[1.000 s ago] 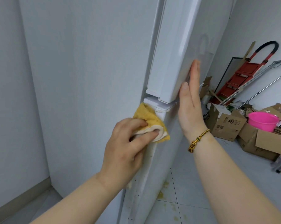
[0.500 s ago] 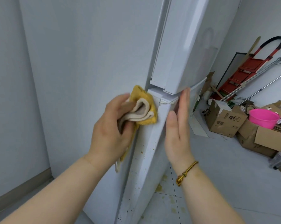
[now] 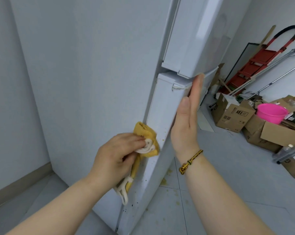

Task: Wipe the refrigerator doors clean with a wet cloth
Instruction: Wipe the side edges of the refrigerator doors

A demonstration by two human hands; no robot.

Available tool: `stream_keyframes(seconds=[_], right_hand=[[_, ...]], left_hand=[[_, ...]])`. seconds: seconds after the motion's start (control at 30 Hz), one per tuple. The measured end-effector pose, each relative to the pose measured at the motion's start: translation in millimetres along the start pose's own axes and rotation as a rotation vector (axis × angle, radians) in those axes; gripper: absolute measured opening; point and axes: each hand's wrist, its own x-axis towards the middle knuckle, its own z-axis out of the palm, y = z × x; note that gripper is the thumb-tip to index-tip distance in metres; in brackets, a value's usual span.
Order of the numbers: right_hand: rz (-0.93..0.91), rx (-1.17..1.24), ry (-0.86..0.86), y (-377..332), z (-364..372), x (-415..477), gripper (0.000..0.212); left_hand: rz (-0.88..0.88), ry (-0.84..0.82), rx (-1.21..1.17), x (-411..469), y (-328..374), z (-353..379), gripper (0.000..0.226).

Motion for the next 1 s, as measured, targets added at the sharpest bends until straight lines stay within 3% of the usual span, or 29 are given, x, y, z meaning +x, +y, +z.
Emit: stream_keyframes(seconds=[0.13,0.23,0.4,0.6,0.7,0.9,1.0], right_hand=[[0.037,0.000,-0.041,-1.9,-7.1,0.7,0.045],[0.037,0.009,-0.074,-2.9,-13.3,1.7,0.046],[0.030,0.043,-0.131,-2.3,-22.6,0.0,0.040],[0.043,0.069,-0.128,-4.5,-23.5,0.2,0.039],[0.041,0.064,-0.114,-7.4,-22.2,0.2,0.050],[-0.002,0.032,-0.105,-2.2,-19.3,-5.1,0.041],[0.016,-0.007,-0.072,8.7,-16.6,-20.2,0.038]], left_hand=[[0.017,0.186,-0.079,53.2,29.9,-5.3,0.029],[-0.009,0.229,-0.093,54.3,33.0,6.4,0.029],[0.083,0.128,0.176,-9.4,23.4,21.1,0.027],[0.242,0.137,0.266,30.1,25.0,6.0,0.030],[0.224,0.148,0.259,36.9,23.8,10.2,0.033],[0.153,-0.068,0.221,-32.7,6.5,15.6,0.031],[0.119,-0.069,0.218,-34.5,0.4,7.4,0.030]])
